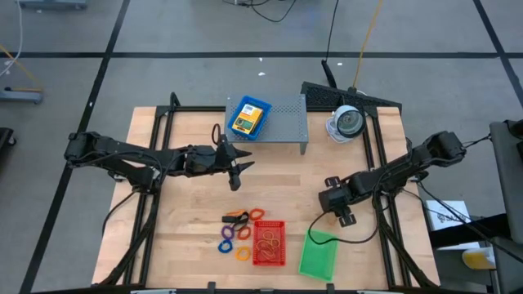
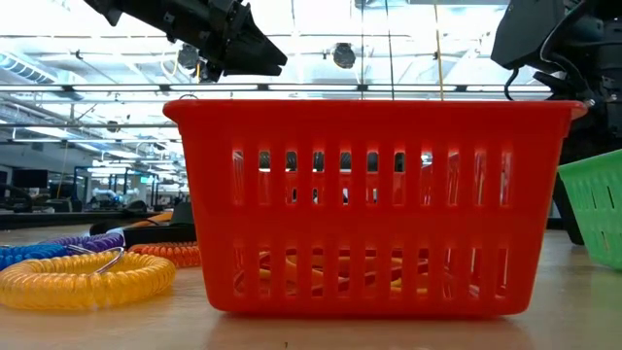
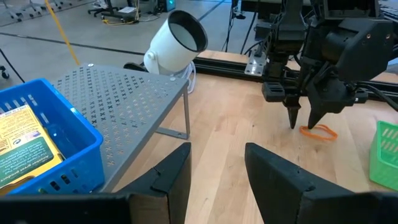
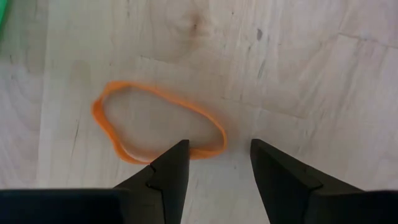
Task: Pick & Place Office Desk Supplies
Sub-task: Put the orange rubber band into the red bin
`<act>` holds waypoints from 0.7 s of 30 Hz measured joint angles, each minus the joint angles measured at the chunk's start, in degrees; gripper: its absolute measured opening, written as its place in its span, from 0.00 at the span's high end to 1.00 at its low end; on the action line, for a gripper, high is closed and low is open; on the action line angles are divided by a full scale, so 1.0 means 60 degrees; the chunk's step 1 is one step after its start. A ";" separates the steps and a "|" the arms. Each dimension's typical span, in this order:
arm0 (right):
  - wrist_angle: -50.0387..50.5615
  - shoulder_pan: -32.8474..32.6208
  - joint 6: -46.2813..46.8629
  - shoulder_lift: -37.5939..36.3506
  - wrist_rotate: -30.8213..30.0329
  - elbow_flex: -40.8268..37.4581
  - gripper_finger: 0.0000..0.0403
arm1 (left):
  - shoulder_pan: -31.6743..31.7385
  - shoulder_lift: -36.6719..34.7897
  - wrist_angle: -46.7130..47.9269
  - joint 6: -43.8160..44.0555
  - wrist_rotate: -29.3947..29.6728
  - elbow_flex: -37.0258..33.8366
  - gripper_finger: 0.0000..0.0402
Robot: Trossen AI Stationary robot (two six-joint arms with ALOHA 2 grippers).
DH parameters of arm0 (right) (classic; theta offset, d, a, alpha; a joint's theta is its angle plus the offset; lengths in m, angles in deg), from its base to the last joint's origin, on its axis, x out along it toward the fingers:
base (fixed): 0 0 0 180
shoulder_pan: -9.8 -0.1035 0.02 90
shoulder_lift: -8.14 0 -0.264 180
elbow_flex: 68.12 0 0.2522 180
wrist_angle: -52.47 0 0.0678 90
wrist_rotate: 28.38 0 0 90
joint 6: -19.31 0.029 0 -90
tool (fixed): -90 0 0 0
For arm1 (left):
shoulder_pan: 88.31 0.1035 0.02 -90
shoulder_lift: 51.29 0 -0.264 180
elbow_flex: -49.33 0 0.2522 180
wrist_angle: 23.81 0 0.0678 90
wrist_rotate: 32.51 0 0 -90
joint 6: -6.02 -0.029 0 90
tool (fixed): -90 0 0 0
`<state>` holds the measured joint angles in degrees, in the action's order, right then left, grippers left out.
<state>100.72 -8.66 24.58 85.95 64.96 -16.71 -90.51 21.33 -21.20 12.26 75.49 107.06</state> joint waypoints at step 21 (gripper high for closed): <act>0.0382 0.0000 0.0257 0.0043 -0.0024 0.0000 0.66 | -0.0001 0.0000 0.0000 -0.0004 0.0004 0.0000 0.61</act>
<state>103.01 -8.66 26.12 86.21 64.82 -16.71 -90.52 21.33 -21.20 12.23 75.51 107.06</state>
